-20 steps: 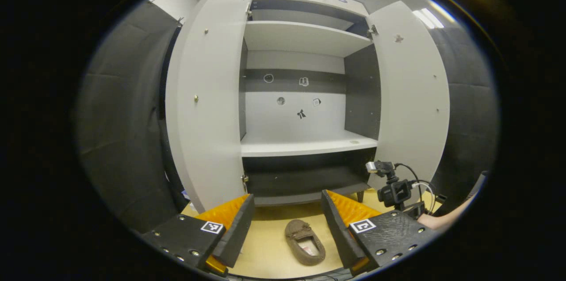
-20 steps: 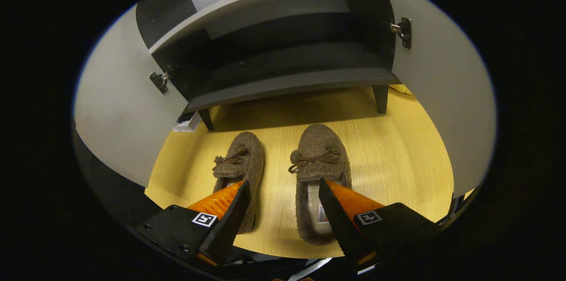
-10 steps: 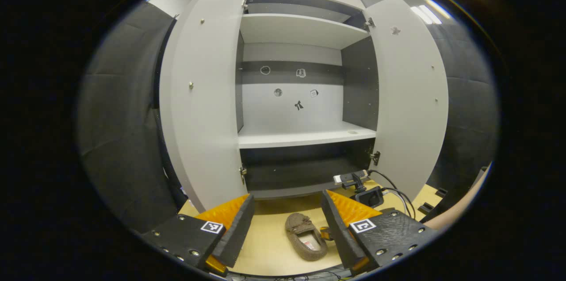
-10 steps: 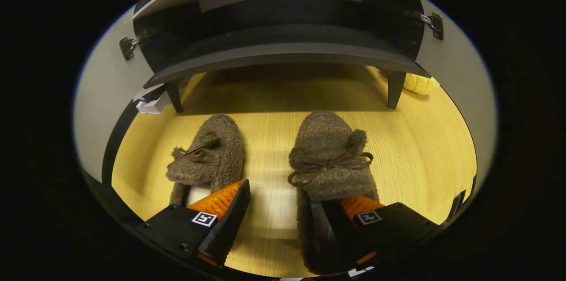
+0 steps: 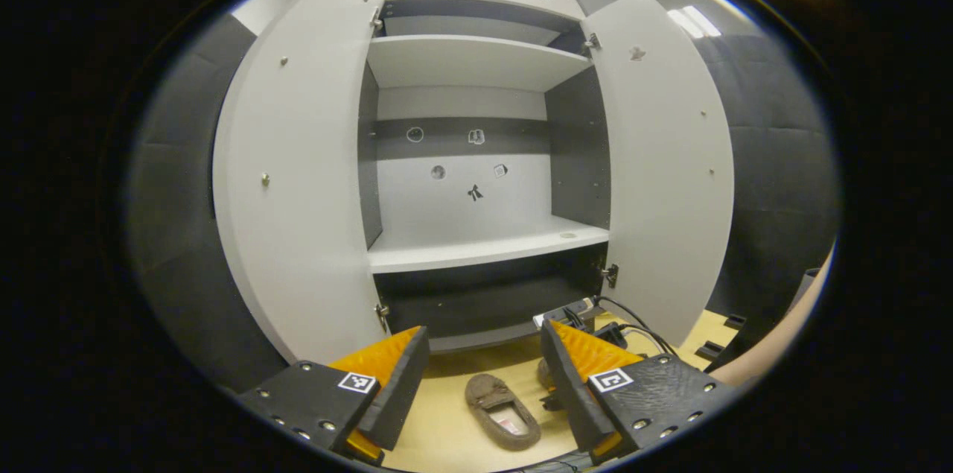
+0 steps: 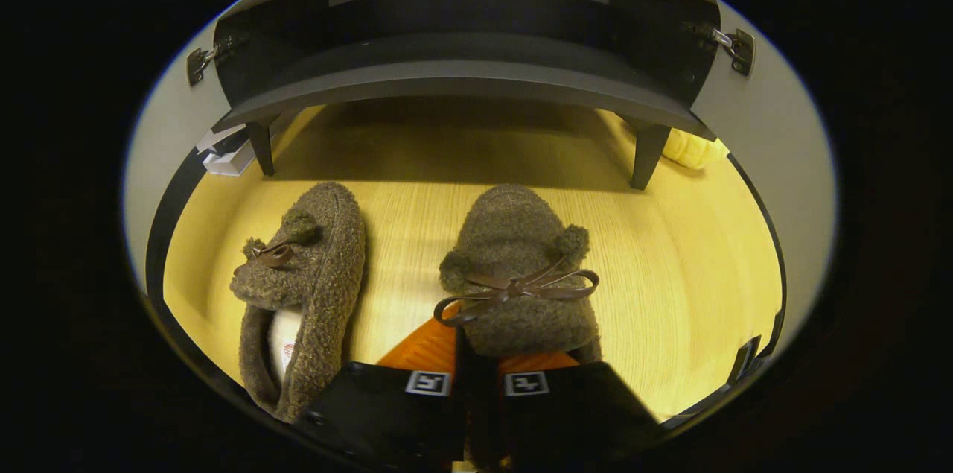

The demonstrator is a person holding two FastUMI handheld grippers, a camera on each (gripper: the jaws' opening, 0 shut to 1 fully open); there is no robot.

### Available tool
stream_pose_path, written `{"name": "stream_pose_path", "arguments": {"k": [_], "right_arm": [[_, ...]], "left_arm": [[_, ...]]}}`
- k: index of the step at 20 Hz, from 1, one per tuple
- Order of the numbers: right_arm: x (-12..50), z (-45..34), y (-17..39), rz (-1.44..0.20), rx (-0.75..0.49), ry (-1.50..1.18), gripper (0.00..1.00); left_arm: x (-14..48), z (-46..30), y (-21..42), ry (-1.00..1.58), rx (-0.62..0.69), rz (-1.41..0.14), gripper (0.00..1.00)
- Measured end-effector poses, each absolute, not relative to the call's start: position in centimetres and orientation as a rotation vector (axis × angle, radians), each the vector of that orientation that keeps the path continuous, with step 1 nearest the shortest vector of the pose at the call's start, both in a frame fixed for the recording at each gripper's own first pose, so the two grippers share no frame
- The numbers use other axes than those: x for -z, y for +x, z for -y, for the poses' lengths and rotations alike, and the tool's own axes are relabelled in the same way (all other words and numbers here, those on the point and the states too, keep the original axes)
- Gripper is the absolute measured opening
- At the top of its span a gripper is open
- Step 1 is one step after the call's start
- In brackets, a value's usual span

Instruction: Grab one shoe with the right hand and put it into the shoe cabinet, grab the other shoe with the left hand and put it into the shoe cabinet; then close the right door with the right hand and the left door with the left hand.

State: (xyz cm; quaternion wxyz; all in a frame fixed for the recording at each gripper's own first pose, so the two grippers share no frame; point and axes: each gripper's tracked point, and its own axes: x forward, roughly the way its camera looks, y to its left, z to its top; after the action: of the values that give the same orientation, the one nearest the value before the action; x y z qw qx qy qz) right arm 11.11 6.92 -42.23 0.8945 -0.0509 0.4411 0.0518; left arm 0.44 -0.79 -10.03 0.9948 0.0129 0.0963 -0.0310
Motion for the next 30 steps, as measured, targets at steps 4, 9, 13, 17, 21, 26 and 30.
{"name": "stream_pose_path", "arguments": {"k": [4,9,13,17,21,26,30], "right_arm": [[41.2,-6.7,10.4,-0.915,-0.142,-0.073,0.02],[37.7,-5.9,7.1,-0.903,-0.139,0.074,0.02],[35.0,-4.5,3.9,-0.884,-0.136,0.112,0.00],[31.9,-4.4,1.2,-0.880,-0.148,0.179,0.00],[27.5,-3.9,1.4,-0.815,-0.170,0.134,0.02],[18.7,-6.7,4.5,-0.638,-0.254,0.098,0.02],[11.2,-9.5,8.3,-0.514,-0.325,0.118,0.02]], "left_arm": [[10.3,0.3,0.2,0.013,0.054,-0.197,0.87],[10.6,-0.5,0.4,0.027,0.050,-0.196,0.87],[11.1,-0.6,1.2,0.037,0.061,-0.199,0.88],[11.3,0.3,2.3,0.042,0.088,-0.197,0.87],[11.1,1.1,3.1,0.048,0.107,-0.183,0.87],[11.4,1.2,3.5,0.042,0.106,-0.187,0.87],[10.3,0.5,3.7,0.049,0.099,-0.191,0.87]]}}
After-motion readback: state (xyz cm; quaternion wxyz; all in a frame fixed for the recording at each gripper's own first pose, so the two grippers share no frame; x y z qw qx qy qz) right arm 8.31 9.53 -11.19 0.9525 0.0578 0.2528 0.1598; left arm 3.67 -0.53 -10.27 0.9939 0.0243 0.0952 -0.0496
